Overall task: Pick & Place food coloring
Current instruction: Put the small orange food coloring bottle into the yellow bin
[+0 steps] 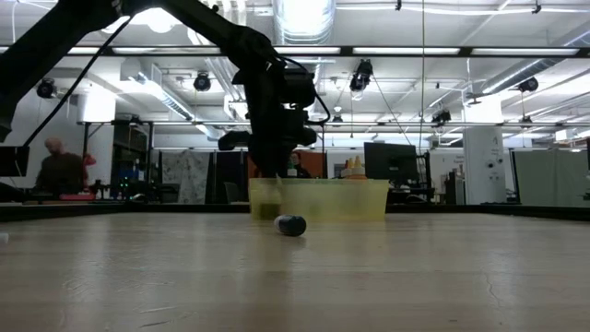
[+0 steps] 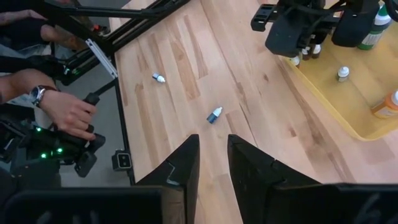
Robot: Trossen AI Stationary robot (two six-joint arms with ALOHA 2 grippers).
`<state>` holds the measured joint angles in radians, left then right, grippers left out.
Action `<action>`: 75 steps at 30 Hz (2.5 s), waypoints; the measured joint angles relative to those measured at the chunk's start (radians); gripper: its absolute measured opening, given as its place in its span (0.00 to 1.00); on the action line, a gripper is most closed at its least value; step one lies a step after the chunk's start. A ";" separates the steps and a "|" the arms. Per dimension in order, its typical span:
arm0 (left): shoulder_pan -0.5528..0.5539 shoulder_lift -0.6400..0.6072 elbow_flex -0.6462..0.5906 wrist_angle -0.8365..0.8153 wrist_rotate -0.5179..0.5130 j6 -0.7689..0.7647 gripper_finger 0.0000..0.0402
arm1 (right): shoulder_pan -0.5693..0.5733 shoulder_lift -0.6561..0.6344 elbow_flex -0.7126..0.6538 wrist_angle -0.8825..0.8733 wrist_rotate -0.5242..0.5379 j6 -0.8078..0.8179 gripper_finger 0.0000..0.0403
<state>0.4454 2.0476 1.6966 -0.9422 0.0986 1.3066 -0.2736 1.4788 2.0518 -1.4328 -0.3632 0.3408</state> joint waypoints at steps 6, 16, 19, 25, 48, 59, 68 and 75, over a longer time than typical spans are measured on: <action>0.000 0.000 -0.001 0.000 0.000 -0.020 0.10 | 0.000 0.000 0.000 0.000 0.000 0.000 0.18; 0.000 0.000 -0.050 0.026 0.000 -0.029 0.10 | 0.000 0.000 0.000 0.001 0.000 0.000 0.18; 0.000 0.000 -0.068 0.045 -0.005 -0.033 0.10 | 0.000 0.000 0.000 0.003 0.000 0.000 0.18; 0.000 0.000 -0.083 0.060 -0.008 -0.048 0.10 | 0.000 0.000 0.000 0.003 0.000 0.000 0.18; 0.000 0.000 -0.082 0.048 -0.021 -0.099 0.11 | 0.000 0.000 0.000 0.002 0.000 0.000 0.17; 0.000 0.000 -0.082 0.028 -0.029 -0.093 0.11 | 0.000 0.000 0.000 0.002 0.000 0.000 0.17; 0.000 0.000 -0.082 0.037 -0.029 -0.104 0.11 | 0.000 0.000 0.000 0.002 0.000 0.000 0.19; 0.000 0.000 -0.082 0.059 -0.030 -0.153 0.11 | 0.000 0.000 0.000 0.002 0.000 0.000 0.18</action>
<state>0.4455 2.0480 1.6150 -0.8837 0.0690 1.1533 -0.2737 1.4792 2.0518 -1.4311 -0.3630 0.3405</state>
